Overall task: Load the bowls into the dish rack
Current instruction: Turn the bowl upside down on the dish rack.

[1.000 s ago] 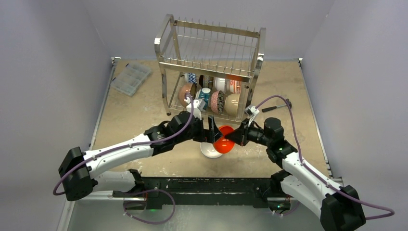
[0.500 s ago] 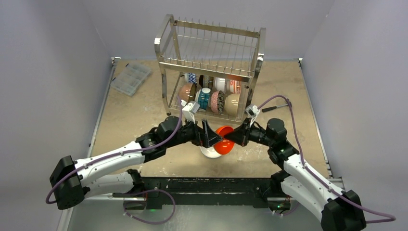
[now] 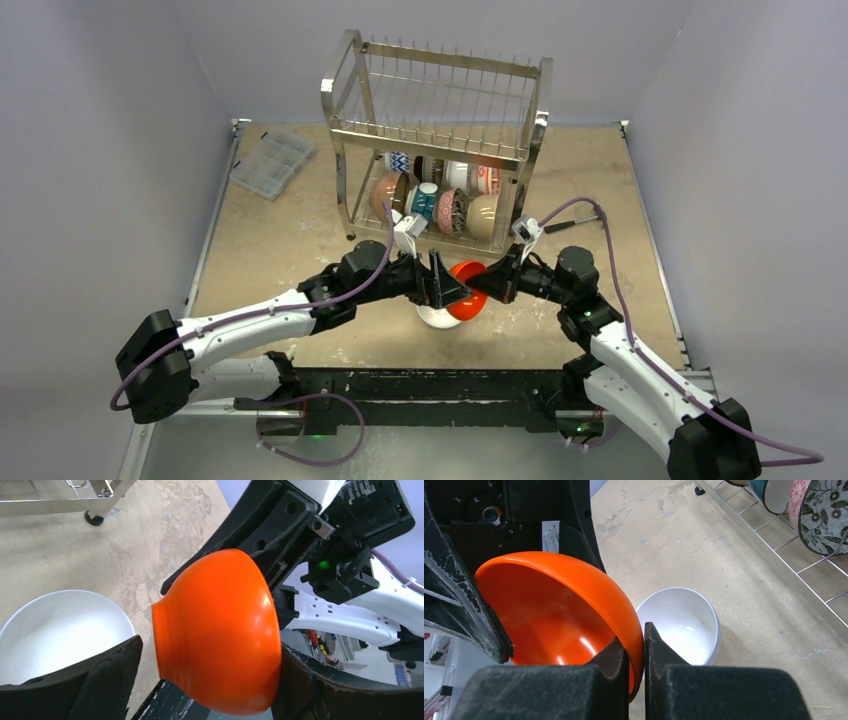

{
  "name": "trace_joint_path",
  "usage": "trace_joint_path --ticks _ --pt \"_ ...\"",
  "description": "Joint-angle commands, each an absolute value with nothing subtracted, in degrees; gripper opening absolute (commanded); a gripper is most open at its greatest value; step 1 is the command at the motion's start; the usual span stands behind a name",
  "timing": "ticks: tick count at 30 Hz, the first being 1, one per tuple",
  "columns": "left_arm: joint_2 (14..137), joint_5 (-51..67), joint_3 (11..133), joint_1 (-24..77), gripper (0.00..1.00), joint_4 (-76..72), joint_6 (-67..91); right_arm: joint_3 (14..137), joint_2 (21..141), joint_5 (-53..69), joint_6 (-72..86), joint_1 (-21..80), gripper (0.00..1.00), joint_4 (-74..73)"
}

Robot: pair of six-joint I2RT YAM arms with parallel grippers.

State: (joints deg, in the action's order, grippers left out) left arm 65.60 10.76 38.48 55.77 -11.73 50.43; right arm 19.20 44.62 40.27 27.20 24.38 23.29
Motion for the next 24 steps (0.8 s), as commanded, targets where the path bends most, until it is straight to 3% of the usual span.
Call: trace_joint_path --ticks 1,4,6,8,9,12,16,18,20,22,24 --pt "66.2 14.1 38.1 55.5 0.77 -17.3 51.3 20.8 44.5 41.7 27.7 24.4 0.00 27.0" --pt "66.7 14.9 38.5 55.5 0.56 -16.9 51.3 20.8 44.6 41.0 27.5 24.4 0.00 26.7" --pt "67.2 15.3 38.7 55.5 0.33 -16.7 51.5 21.0 44.8 40.8 27.2 24.4 0.00 26.3" --pt "67.8 15.3 38.9 55.5 0.07 -15.8 51.4 21.0 44.8 40.3 27.0 24.4 0.07 26.3" --pt "68.0 15.2 38.9 55.5 0.00 -15.3 51.4 21.0 44.8 40.2 27.1 24.4 0.11 26.4" --pt "68.4 14.9 38.8 55.5 0.00 -15.2 51.5 21.4 44.6 40.2 26.8 24.3 0.22 26.0" --pt "68.1 14.3 38.9 55.0 0.00 -15.1 51.5 21.5 44.2 40.0 26.5 24.3 0.54 25.3" --pt "67.7 13.5 39.0 54.8 0.00 -14.6 51.5 21.7 43.9 39.5 26.2 24.4 0.77 24.5" --pt "67.3 12.2 39.3 54.3 0.00 -13.0 51.5 21.7 43.3 38.5 26.0 24.3 0.90 23.8" --pt "66.6 10.8 39.5 53.8 0.00 -11.7 51.4 21.8 42.6 37.9 25.8 24.3 0.98 22.7" --pt "65.7 9.0 39.3 53.3 0.00 -10.5 51.4 21.9 41.6 37.1 25.4 24.4 0.99 21.6"
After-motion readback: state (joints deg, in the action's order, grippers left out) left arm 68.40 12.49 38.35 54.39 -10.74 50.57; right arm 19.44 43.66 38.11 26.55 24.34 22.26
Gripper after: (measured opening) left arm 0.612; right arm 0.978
